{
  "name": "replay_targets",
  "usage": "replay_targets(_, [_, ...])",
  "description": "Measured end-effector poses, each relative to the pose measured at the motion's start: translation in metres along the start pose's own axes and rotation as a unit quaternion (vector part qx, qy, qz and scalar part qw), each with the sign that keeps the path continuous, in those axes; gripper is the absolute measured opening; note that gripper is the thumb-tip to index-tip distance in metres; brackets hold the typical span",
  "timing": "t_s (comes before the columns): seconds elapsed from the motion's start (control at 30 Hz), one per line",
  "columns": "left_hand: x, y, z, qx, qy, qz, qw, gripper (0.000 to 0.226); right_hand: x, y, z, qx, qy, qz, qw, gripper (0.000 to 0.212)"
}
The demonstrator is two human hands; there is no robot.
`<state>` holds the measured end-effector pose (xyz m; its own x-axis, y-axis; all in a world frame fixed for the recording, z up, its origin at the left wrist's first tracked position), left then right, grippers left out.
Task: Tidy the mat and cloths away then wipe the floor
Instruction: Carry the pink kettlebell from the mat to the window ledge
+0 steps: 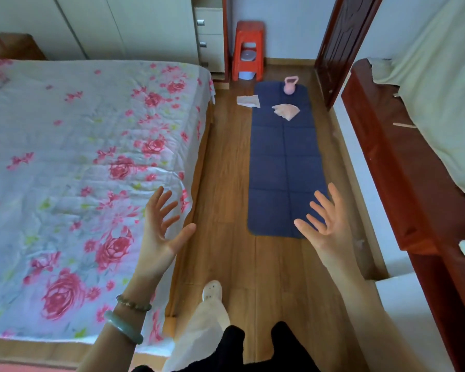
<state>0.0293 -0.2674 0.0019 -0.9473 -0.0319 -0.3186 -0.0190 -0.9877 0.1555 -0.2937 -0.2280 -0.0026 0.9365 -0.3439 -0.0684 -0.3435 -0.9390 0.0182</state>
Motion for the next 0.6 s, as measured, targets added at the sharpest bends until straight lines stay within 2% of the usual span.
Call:
replay_targets(0.33, [-0.009,0.207,-0.017,0.036,0.006,-0.047,0.998,0.083,0.09,0.157,-0.024,0.01,0.023,0.034,0.999,0.088])
replay_targets(0.6, [0.013,0.342,-0.043,0.029,-0.002,-0.051,0.998,0.08,0.118,0.28,-0.03,0.014,0.015,0.033,0.999,0.083])
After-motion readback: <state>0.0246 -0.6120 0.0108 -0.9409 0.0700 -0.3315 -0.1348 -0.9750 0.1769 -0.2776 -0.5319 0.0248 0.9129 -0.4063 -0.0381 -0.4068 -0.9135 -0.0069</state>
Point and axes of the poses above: each hand's wrist, its own y-axis towards the middle knuckle, its own x-axis out of the palm, z = x × y, the point moved 8 cm from there along y, towards the middle knuckle, and after that the axes turned 8 degrees about y, right-handed, at the moved point
